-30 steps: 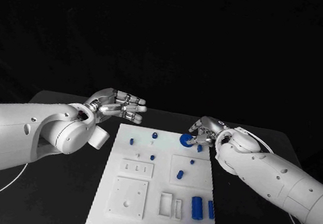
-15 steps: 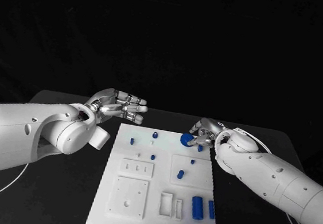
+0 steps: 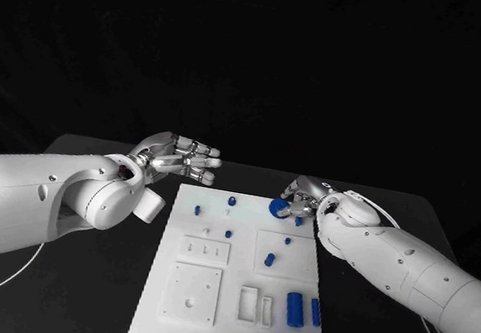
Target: Assemble the parts on the task board
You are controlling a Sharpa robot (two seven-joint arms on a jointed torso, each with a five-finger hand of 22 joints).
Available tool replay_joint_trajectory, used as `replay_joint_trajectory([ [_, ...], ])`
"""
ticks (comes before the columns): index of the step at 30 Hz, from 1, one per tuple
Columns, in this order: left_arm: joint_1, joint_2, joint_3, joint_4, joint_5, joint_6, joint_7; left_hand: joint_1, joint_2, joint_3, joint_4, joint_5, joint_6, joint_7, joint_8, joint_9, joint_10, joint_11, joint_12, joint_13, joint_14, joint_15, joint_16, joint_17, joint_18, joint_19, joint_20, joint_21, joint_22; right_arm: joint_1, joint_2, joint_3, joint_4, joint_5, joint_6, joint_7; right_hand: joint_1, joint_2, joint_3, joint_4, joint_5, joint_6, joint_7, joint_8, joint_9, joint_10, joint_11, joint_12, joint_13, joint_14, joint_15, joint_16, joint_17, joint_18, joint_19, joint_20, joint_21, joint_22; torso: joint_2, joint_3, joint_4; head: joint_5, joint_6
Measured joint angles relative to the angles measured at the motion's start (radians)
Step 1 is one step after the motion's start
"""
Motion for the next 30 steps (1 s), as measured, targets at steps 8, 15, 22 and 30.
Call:
replay_joint_trajectory([
  [8,0.0,0.0,0.0,0.0,0.0,0.0,-0.001,0.0,0.0,0.0,0.0,0.0,-0.002,0.002,0.0,0.0,0.0,0.0,0.0,0.0,0.0,0.0,0.0,0.0,0.0,0.0,0.0,0.0,0.0,0.0,0.003,0.0,-0.005,0.001,0.005,0.003,-0.004,0.004,-0.003,-0.003,0.0,0.0,0.0,0.0,0.0,0.015,-0.004,0.022,0.026,0.0,0.0,0.005,0.011,0.0,0.0,0.0,0.02,0.0,0.001,-0.0005,-0.0003,0.008,-0.003],
  [15,0.0,0.002,0.0,-0.002,0.0,0.0,-0.001,0.0,0.0,0.003,0.003,0.0,-0.004,0.004,0.0,0.0,0.0,0.0,0.0,0.0,0.0,0.0,0.0,0.0,0.0,0.0,0.0,0.0,0.0,0.0,0.003,0.0,-0.011,0.001,0.019,0.003,-0.004,0.012,0.004,-0.01,0.005,0.005,-0.005,0.0,0.0,0.025,-0.004,0.044,0.053,0.002,0.002,0.018,0.025,0.0,0.0,0.0,0.045,0.0,0.001,-0.0001,-0.0012,0.015,-0.005],
  [22,0.0,0.003,0.0,-0.003,0.0,0.0,-0.002,0.0,0.0,0.003,0.003,0.0,-0.004,0.004,0.0,0.0,0.0,0.0,0.0,0.0,0.0,0.0,0.0,0.0,0.0,0.0,0.0,0.0,0.0,0.0,0.004,-0.002,-0.015,-0.001,0.038,0.003,-0.009,0.017,0.013,-0.018,0.012,0.01,-0.002,0.0,0.0,0.038,0.002,0.057,0.073,0.004,0.004,0.022,0.037,0.0,0.004,0.004,0.067,0.0,0.001,0.0005,-0.0007,0.017,-0.005],
  [30,0.0,0.004,0.0,-0.004,0.0,0.0,-0.002,0.0,0.0,0.003,0.003,0.0,-0.013,0.005,0.0,0.0,-0.007,0.0,0.0,0.0,0.0,0.0,0.0,0.0,0.0,0.0,0.0,0.0,0.0,0.003,0.004,-0.004,-0.016,-0.003,0.054,0.004,-0.021,0.029,0.012,-0.018,0.004,0.012,-0.001,0.0,-0.002,0.047,0.0,0.07,0.086,0.004,0.004,0.026,0.04,0.0,0.004,0.004,0.072,0.0,0.001,0.0012,-0.0012,0.018,-0.005],
])
